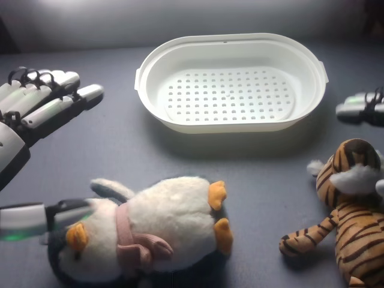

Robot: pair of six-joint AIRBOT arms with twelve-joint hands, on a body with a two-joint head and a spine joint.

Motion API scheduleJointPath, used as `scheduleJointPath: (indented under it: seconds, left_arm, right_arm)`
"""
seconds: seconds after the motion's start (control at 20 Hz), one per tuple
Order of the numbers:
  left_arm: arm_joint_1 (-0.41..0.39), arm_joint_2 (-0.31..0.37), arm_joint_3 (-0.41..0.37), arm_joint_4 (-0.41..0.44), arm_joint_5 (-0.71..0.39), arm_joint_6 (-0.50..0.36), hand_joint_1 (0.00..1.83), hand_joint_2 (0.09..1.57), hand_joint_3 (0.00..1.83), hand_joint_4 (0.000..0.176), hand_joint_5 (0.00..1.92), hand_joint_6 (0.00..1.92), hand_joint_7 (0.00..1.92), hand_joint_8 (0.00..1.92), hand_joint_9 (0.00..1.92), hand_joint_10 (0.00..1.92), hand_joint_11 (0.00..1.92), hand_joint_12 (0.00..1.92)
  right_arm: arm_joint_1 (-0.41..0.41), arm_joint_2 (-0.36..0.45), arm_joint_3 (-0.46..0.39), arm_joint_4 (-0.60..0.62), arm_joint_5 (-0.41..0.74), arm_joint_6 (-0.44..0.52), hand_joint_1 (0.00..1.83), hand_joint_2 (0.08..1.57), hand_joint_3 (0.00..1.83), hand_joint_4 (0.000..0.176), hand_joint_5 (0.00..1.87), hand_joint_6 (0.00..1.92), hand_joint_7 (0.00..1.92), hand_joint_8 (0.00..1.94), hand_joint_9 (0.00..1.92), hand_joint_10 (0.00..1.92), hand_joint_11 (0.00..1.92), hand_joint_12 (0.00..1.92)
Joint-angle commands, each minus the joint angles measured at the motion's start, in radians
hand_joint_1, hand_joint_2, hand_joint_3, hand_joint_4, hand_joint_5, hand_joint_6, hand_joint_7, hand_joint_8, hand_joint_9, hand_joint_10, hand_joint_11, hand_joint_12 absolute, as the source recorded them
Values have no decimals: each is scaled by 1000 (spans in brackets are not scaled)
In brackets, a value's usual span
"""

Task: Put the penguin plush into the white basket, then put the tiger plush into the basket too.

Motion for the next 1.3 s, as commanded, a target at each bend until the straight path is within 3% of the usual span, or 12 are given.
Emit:
scheduleJointPath:
  seconds: [0.0,0.1,0.15,0.25,0.4,0.55,0.75,1.05,1.1,1.15,1.2,1.25]
  left_arm:
    - [-5,5,3,6,-130,-3,482,975,5,73,244,3,85,4,42,5,0,138]
    - [-5,5,2,6,-142,-4,464,976,3,101,234,0,105,4,26,0,0,5]
    - [-4,8,1,11,-145,-17,460,946,0,144,235,1,121,8,62,14,0,0]
    - [-4,14,1,45,-156,-58,524,883,0,121,266,2,197,3,183,13,45,287]
    - [-4,31,-3,115,-107,-113,532,827,0,174,189,0,153,0,191,1,0,603]
    - [-2,46,-6,155,34,-130,519,780,0,176,202,5,165,0,199,0,0,735]
    - [-22,25,4,182,198,-87,596,787,0,176,180,0,108,0,195,0,0,798]
    - [-63,-13,14,151,336,58,736,822,9,176,209,7,135,6,194,10,0,723]
    - [-67,-14,12,146,339,77,824,881,9,171,304,12,226,11,313,17,39,894]
    - [-77,-14,5,137,343,121,1026,1007,13,100,515,19,460,26,560,82,137,1136]
    - [-90,-16,3,133,340,145,1245,1095,6,0,932,735,922,824,947,821,590,1483]
    - [-96,-17,6,131,323,144,1245,1095,6,0,932,735,922,824,947,821,590,1483]
  right_arm:
    - [6,2,3,28,122,13,620,1165,0,28,459,5,358,2,342,3,146,547]
    - [6,2,4,28,123,14,605,1162,0,16,459,2,351,0,338,0,142,537]
    - [6,2,4,28,123,14,585,1164,0,33,457,1,362,4,333,0,133,533]
    - [6,2,4,27,123,14,531,1164,0,69,443,0,358,1,320,0,118,519]
    - [6,2,5,27,123,14,537,1164,0,73,447,3,362,2,308,0,103,518]
    - [6,2,5,26,122,14,564,1166,0,61,450,2,351,0,287,0,76,521]
    - [6,2,6,26,122,14,530,1170,0,90,431,1,350,2,296,1,9,668]
    - [6,2,6,26,122,14,564,1167,0,71,441,1,349,1,296,5,32,681]
    - [6,2,6,26,122,14,577,1168,0,66,445,3,350,1,297,4,26,680]
    - [6,2,6,26,122,14,592,1171,0,61,447,3,345,0,292,2,23,680]
    - [6,2,6,27,122,14,569,1163,0,73,448,2,350,2,304,5,41,686]
    - [6,2,6,27,122,14,569,1163,0,73,448,2,350,2,304,5,41,686]
